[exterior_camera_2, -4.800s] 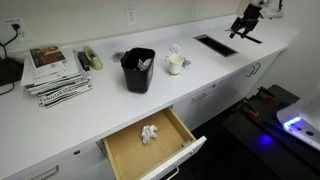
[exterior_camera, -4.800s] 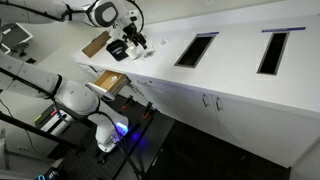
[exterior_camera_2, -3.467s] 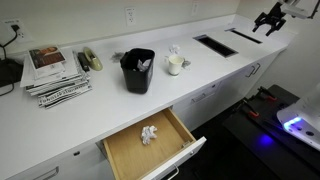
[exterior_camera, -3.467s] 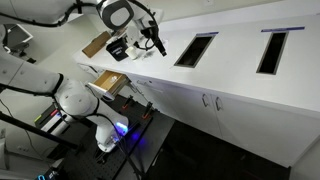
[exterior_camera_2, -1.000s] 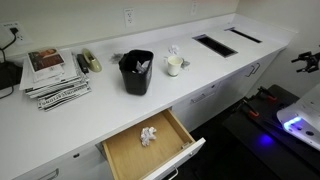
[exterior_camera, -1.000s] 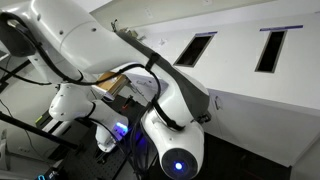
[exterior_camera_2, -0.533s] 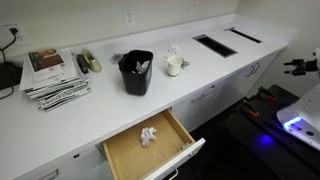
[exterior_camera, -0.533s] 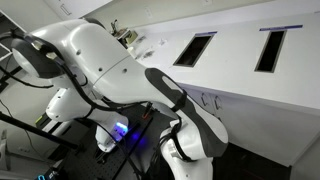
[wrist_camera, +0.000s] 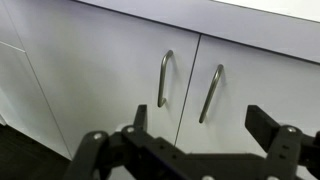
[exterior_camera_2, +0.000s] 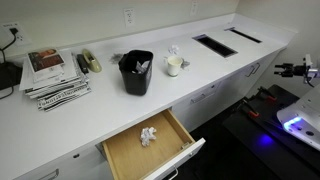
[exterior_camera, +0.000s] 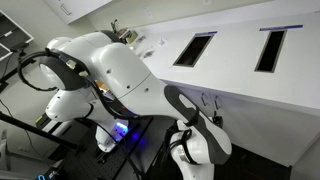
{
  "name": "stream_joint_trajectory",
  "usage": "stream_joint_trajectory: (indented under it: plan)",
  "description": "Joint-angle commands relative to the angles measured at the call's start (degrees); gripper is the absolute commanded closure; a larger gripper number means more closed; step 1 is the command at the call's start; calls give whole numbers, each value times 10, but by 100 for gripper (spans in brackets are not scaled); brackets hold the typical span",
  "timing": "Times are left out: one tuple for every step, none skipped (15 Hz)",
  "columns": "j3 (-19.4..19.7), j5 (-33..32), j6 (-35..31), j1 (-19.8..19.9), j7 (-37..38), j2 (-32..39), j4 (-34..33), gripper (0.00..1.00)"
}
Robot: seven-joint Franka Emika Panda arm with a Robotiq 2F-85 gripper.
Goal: Open the first door of the bottom kitchen cabinet on the right
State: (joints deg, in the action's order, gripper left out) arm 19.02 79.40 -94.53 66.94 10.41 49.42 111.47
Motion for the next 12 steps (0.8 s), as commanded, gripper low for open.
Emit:
stream_joint_trajectory:
  plan:
    - [8, 4, 7, -7, 0, 4, -2, 0]
    - [8, 4, 8, -7, 1, 4, -2, 0]
    - [8, 4, 8, -7, 1, 4, -3, 0]
    - [5, 26, -22, -18, -2, 4, 4, 0]
    - [2, 37, -34, -23, 10, 9, 4, 0]
    - [-2, 51, -43, -27, 12, 14, 5, 0]
    - [-4, 64, -51, -31, 17, 21, 3, 0]
    - [-6, 76, -52, -35, 24, 31, -2, 0]
    - [-8, 87, -52, -39, 27, 38, -5, 0]
    - [-10, 102, -50, -40, 29, 48, -10, 0]
    - [-12, 117, -46, -41, 32, 57, -14, 0]
    - [-14, 131, -40, -41, 32, 66, -21, 0]
